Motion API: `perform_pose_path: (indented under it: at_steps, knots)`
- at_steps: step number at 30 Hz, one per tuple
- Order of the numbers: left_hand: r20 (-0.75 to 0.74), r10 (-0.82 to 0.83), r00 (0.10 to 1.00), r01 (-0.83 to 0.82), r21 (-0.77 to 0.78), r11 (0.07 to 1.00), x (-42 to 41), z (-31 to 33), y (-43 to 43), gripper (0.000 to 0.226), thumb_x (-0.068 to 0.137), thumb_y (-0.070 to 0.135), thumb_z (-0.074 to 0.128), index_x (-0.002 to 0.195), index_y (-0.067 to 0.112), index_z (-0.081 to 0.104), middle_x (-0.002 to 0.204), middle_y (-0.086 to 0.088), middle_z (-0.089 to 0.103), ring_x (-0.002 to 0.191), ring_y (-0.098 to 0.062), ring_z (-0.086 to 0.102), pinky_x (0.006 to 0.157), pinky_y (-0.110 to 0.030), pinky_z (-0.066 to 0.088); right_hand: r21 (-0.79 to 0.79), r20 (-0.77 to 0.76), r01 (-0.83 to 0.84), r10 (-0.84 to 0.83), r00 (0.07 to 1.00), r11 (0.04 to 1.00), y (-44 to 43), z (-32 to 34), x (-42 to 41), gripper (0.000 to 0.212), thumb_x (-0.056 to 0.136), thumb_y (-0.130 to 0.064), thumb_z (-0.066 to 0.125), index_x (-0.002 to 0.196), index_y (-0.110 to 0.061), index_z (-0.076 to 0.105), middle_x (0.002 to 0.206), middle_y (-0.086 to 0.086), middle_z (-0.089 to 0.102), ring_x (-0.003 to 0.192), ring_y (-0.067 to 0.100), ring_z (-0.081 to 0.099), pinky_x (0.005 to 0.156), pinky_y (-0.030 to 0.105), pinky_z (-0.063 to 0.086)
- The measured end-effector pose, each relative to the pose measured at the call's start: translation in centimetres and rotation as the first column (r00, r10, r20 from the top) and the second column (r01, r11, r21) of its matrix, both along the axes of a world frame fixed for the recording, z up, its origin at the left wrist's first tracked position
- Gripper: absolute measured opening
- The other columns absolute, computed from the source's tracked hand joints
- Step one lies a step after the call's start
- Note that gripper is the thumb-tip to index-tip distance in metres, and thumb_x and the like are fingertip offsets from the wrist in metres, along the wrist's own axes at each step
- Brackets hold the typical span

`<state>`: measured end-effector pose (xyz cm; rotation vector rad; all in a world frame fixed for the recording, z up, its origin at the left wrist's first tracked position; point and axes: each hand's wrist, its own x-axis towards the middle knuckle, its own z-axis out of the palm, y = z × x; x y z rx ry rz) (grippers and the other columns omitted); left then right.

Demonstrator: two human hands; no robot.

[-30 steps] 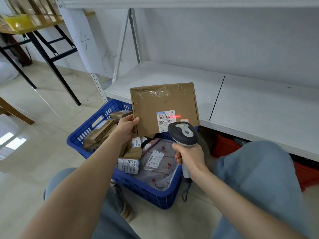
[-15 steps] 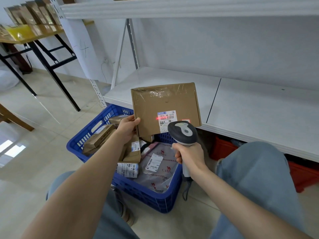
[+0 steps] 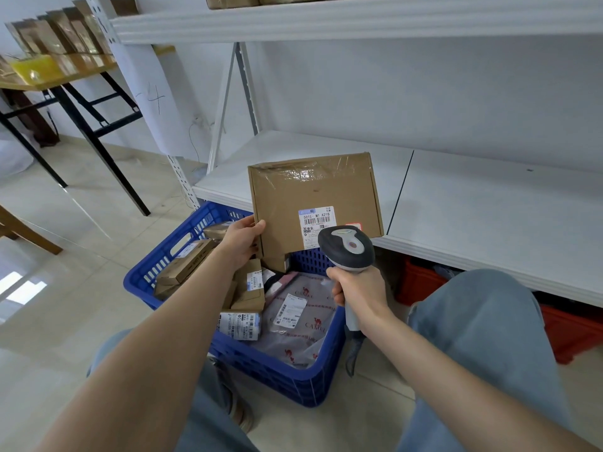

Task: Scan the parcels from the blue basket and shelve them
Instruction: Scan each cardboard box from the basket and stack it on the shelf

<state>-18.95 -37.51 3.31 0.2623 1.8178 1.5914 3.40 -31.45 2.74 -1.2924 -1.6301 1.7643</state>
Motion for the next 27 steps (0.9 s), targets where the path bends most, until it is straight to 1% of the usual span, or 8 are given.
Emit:
perform_pose_path:
  at_steps: [4, 8, 11, 14, 17, 21, 24, 27]
  knots:
    - [-0.007, 0.008, 1.0, -0.008, -0.001, 1.0, 0.1, 0.2, 0.2, 0.036, 0.098, 0.014, 0.051, 0.134, 0.008, 0.048, 0.117, -0.006, 0.057, 0.116, -0.028, 0.053, 0.103, -0.049, 0.043, -0.003, -0.004, 0.005, -0.005, 1.0, 1.0, 0.3, -0.2, -0.2, 0.016, 0.079, -0.012, 0.068, 0.064, -0.006, 0.066, 0.047, -0.002, 0.06, 0.042, 0.009, 0.055, 0.058, 0.028, 0.051]
    - [-0.015, -0.005, 1.0, 0.005, 0.004, 1.0, 0.2, 0.9, 0.3, 0.033, 0.098, 0.015, 0.051, 0.13, 0.008, 0.05, 0.106, -0.002, 0.06, 0.109, -0.025, 0.055, 0.099, -0.045, 0.046, 0.008, -0.072, 0.01, -0.009, 0.997, 1.0, 1.1, 0.7, -0.1, 0.015, 0.082, -0.013, 0.068, 0.068, -0.008, 0.066, 0.055, 0.002, 0.062, 0.044, 0.007, 0.054, 0.051, 0.02, 0.047]
    - [-0.038, -0.017, 0.999, 0.017, -0.009, 1.0, -0.1, 2.2, 0.2, 0.033, 0.098, 0.019, 0.052, 0.13, 0.008, 0.051, 0.109, -0.003, 0.06, 0.11, -0.026, 0.056, 0.096, -0.046, 0.048, 0.056, -0.122, 0.067, -0.059, 0.991, 0.996, 2.6, 2.7, -0.2, 0.013, 0.084, -0.012, 0.069, 0.071, -0.009, 0.065, 0.056, 0.001, 0.062, 0.045, 0.007, 0.054, 0.05, 0.018, 0.046]
    - [-0.049, -0.03, 0.998, 0.031, 0.021, 0.999, -0.3, 4.5, 0.4, 0.019, 0.099, 0.019, 0.05, 0.118, 0.015, 0.052, 0.103, -0.002, 0.057, 0.099, -0.024, 0.057, 0.086, -0.044, 0.051, 0.11, -0.179, 0.152, -0.13, 0.975, 0.982, 4.5, 5.9, -0.3, 0.011, 0.083, -0.012, 0.07, 0.073, -0.009, 0.065, 0.057, 0.001, 0.062, 0.045, 0.007, 0.053, 0.05, 0.018, 0.045]
    - [-0.071, -0.024, 0.997, 0.028, 0.062, 0.998, -0.1, 6.8, 0.3, 0.015, 0.1, 0.019, 0.048, 0.115, 0.018, 0.052, 0.095, -0.002, 0.056, 0.082, -0.02, 0.055, 0.072, -0.036, 0.05, 0.198, -0.222, 0.221, -0.176, 0.959, 0.955, 6.0, 9.3, 0.2, 0.012, 0.078, -0.017, 0.076, 0.074, -0.017, 0.064, 0.063, -0.002, 0.063, 0.052, 0.009, 0.055, 0.056, 0.023, 0.045]
    - [-0.101, -0.043, 0.994, 0.052, 0.091, 0.994, -0.1, 9.7, -0.2, 0.023, 0.1, 0.021, 0.05, 0.121, 0.014, 0.053, 0.097, -0.003, 0.061, 0.084, -0.022, 0.06, 0.082, -0.045, 0.053, 0.293, -0.255, 0.291, -0.218, 0.942, 0.911, 7.1, 13.5, 1.2, 0.016, 0.075, -0.016, 0.075, 0.072, -0.023, 0.061, 0.073, -0.001, 0.065, 0.077, 0.02, 0.063, 0.078, 0.041, 0.054]
    - [-0.139, -0.042, 0.989, 0.06, 0.129, 0.99, 0.5, 12.7, -0.8, 0.023, 0.099, 0.022, 0.05, 0.12, 0.014, 0.053, 0.094, -0.002, 0.061, 0.08, -0.019, 0.06, 0.067, -0.036, 0.051, 0.349, -0.289, 0.33, -0.235, 0.928, 0.877, 7.4, 16.8, 2.1, 0.016, 0.074, -0.015, 0.073, 0.065, -0.014, 0.06, 0.066, 0.002, 0.062, 0.07, 0.021, 0.059, 0.077, 0.043, 0.054]
    - [-0.155, -0.039, 0.987, 0.065, 0.165, 0.984, 1.3, 16.0, -1.2, 0.024, 0.098, 0.023, 0.051, 0.121, 0.013, 0.052, 0.092, -0.004, 0.06, 0.08, -0.02, 0.06, 0.064, -0.036, 0.05, 0.384, -0.325, 0.349, -0.229, 0.918, 0.855, 7.2, 19.7, 2.7, 0.015, 0.073, -0.017, 0.074, 0.064, -0.015, 0.062, 0.063, 0.002, 0.062, 0.068, 0.022, 0.06, 0.076, 0.042, 0.055]
